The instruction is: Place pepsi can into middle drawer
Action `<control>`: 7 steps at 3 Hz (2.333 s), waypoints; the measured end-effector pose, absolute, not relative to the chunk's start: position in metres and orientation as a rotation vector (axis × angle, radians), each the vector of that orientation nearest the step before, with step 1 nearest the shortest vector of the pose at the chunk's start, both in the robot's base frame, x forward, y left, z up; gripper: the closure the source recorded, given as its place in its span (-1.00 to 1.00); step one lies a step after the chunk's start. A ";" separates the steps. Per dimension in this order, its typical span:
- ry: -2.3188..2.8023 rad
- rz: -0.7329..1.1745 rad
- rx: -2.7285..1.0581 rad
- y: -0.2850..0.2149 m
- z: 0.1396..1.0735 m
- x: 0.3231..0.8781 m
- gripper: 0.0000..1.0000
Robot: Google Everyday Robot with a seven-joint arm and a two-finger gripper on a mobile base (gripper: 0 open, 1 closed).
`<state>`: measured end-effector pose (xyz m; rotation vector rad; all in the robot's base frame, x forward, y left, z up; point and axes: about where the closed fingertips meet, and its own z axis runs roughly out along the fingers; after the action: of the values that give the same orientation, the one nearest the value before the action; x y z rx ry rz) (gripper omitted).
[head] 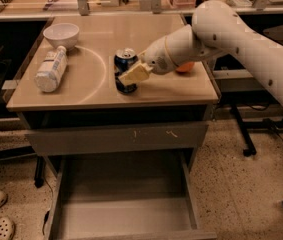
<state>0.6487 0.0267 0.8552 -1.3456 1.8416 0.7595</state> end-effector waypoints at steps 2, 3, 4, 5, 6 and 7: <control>1.932 0.755 -1.238 0.008 0.852 0.590 1.00; 1.932 0.755 -1.238 0.008 0.852 0.590 1.00; 1.943 0.720 -1.209 0.004 0.859 0.573 1.00; 1.986 0.681 -1.122 -0.004 0.861 0.538 1.00; 2.056 0.621 -1.028 -0.016 0.843 0.507 1.00; 2.119 0.615 -1.004 -0.023 0.822 0.495 1.00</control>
Offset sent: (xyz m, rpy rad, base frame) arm -0.1144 -0.0442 -0.0184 0.0240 0.1048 -0.2034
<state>0.4953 -0.0231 0.8215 -1.0041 2.1189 0.6150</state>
